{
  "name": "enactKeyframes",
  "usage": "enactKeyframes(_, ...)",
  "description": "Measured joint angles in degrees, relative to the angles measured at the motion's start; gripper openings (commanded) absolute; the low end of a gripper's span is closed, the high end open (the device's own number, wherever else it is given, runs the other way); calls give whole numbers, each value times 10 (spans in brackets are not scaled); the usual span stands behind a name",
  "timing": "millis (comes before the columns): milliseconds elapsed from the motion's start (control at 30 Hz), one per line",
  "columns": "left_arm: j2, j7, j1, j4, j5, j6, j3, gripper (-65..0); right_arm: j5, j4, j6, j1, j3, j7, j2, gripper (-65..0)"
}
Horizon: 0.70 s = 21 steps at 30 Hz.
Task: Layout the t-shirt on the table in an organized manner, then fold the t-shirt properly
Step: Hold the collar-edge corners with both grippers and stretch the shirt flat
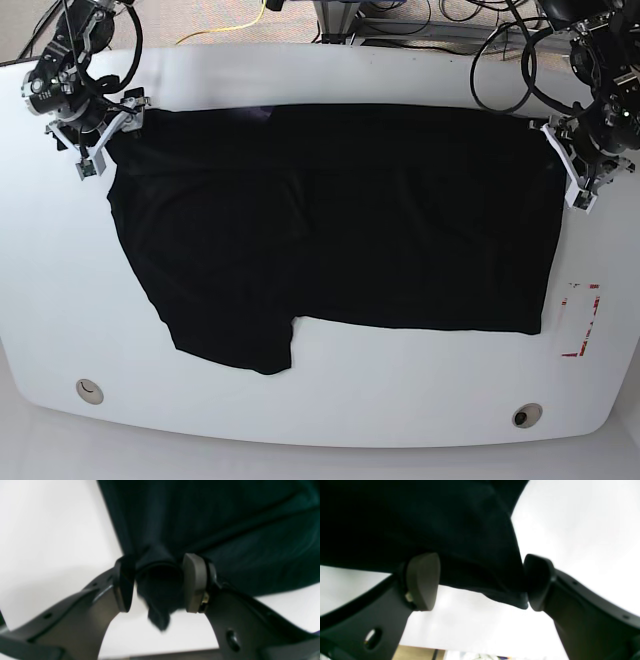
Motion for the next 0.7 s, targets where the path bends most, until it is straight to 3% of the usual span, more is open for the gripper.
enactKeyframes(167,0,4,9,0,1,0,0,-364,-1,-20,0,2,4,4,-2,-151)
enactKeyframes(267,1,2,7,-1,-2,0,0,-364,-1,-34,0,4,4,4,-2,-190)
enactKeyframes(700,2,-1,15,-1,-2,0,-24,-364,-2,-69,0,25,4,8,0,-596)
